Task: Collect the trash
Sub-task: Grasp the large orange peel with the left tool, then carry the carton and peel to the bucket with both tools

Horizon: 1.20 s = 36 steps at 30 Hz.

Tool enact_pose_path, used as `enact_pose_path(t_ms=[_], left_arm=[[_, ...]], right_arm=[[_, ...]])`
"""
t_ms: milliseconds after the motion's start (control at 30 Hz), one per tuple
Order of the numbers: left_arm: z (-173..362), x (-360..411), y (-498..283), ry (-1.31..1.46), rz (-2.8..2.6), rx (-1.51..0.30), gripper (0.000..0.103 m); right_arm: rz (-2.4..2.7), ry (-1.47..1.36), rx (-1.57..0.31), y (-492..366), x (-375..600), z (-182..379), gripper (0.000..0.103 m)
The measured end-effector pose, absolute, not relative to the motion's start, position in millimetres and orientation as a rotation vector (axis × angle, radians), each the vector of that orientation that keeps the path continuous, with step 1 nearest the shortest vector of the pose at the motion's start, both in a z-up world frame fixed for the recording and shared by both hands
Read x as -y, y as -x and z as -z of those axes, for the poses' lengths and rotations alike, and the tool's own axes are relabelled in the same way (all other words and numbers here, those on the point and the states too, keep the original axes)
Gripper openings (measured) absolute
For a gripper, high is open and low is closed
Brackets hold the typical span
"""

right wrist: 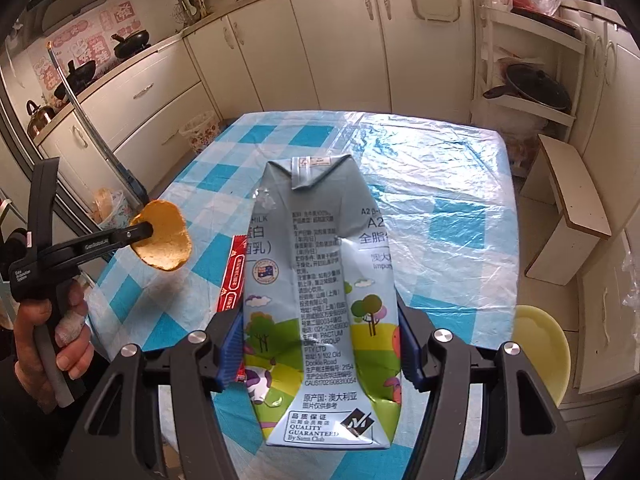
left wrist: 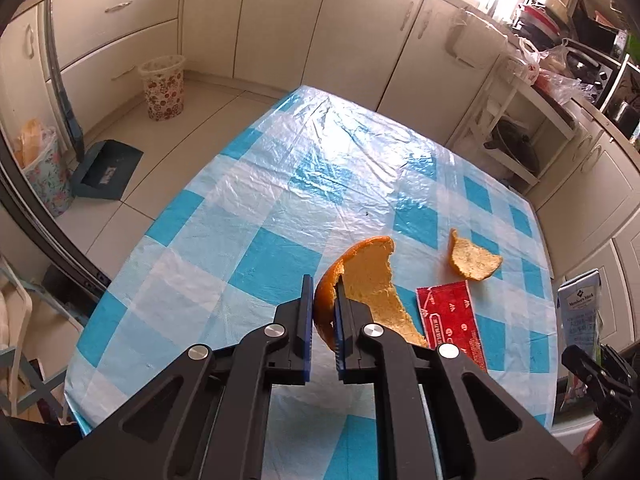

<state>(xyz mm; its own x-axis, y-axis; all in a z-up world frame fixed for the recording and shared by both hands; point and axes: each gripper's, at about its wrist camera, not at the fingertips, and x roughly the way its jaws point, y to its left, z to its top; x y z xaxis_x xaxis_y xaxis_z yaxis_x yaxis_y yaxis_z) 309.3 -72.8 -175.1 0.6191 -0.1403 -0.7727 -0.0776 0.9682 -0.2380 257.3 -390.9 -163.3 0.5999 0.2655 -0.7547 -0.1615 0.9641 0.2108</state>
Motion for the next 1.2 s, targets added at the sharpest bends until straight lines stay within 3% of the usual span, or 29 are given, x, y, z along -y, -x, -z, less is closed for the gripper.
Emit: enact_pose_path(t_ms=[400, 567, 833, 1100, 1200], left_arm=[[91, 173, -255, 0.103, 0.226, -0.727, 0.008], [68, 240, -242, 0.067, 0.349, -0.688, 0.008], [88, 336, -229, 0.008, 0.469, -0.729, 0.008], [115, 381, -228, -0.038, 0.506, -0.780, 0.008], [124, 393, -233, -0.047, 0.507, -0.802, 0.008]], right_arm=[[-0.076, -0.244, -0.785, -229, 492, 123, 0.061], [0.015, -0.262, -0.850, -220, 546, 140, 0.061], [0.074, -0.460, -0.940, -221, 605, 193, 0.061], [0.105, -0.500, -0.996, -231, 620, 220, 0.061], [0.118, -0.581, -1.003, -230, 634, 229, 0.066]])
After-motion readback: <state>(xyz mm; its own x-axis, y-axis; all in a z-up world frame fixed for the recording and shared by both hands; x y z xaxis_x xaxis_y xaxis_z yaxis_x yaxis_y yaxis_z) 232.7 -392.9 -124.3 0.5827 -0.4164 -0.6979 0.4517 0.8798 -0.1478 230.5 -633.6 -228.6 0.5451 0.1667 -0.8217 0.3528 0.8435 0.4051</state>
